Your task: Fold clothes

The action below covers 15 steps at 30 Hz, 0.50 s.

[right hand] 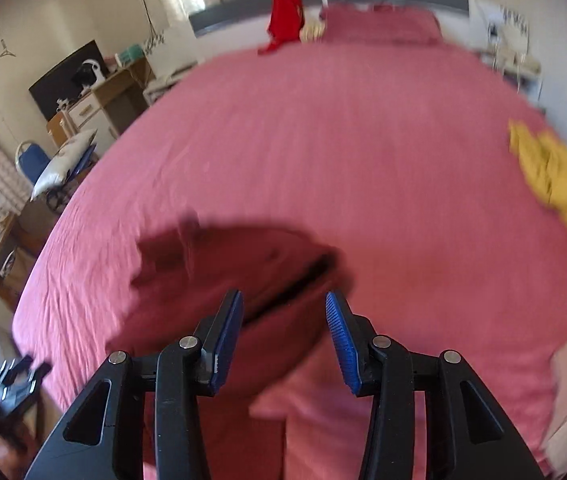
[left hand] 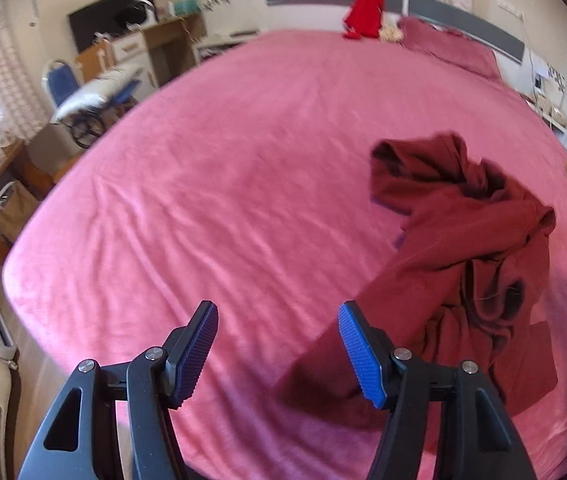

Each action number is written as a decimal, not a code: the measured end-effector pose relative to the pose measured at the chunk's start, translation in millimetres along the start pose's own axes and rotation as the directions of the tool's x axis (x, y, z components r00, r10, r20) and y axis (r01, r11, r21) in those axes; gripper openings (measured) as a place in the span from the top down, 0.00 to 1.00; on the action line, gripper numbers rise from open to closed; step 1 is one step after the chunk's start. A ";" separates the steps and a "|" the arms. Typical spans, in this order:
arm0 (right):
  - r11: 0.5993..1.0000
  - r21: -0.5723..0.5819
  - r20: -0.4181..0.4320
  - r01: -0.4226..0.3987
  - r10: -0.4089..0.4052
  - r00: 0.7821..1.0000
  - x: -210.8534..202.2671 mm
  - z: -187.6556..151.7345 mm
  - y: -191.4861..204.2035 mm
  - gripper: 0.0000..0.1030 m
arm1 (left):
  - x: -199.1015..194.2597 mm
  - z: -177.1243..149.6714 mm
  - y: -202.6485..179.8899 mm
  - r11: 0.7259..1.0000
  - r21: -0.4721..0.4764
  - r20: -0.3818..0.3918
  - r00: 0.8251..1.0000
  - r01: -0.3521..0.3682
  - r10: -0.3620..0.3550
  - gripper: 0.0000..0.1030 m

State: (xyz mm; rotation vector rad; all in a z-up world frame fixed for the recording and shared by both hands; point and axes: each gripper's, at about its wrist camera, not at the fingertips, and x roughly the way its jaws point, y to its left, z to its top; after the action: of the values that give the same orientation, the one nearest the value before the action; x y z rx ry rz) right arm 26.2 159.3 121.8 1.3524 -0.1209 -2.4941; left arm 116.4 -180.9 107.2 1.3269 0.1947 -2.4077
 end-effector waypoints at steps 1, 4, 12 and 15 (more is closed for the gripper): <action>1.000 -0.008 -0.021 -0.015 0.015 1.000 4.0 -11.6 -0.6 0.56 | 8.2 2.7 -6.9 1.000 0.007 -0.008 1.000 0.008 -0.008 0.38; 0.995 -0.024 -0.071 -0.100 0.099 0.993 16.3 -27.5 14.3 0.47 | 30.4 16.2 -28.8 0.999 0.045 0.007 1.000 -0.017 0.016 0.38; 0.936 -0.022 -0.193 -0.351 0.340 0.920 60.3 -26.5 87.3 0.46 | 78.5 14.9 -39.4 0.984 0.130 -0.033 0.991 -0.125 0.131 0.38; 0.890 0.003 -0.261 -0.455 0.440 0.859 84.3 -20.2 131.9 0.46 | 72.1 3.7 -16.8 0.988 0.071 -0.038 0.989 -0.137 0.140 0.38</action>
State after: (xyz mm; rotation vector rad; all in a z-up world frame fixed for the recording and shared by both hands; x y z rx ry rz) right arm 29.1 9.9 71.0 1.4164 -0.2707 -1.9092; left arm 72.3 -185.6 47.8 1.3757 0.0303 -2.2902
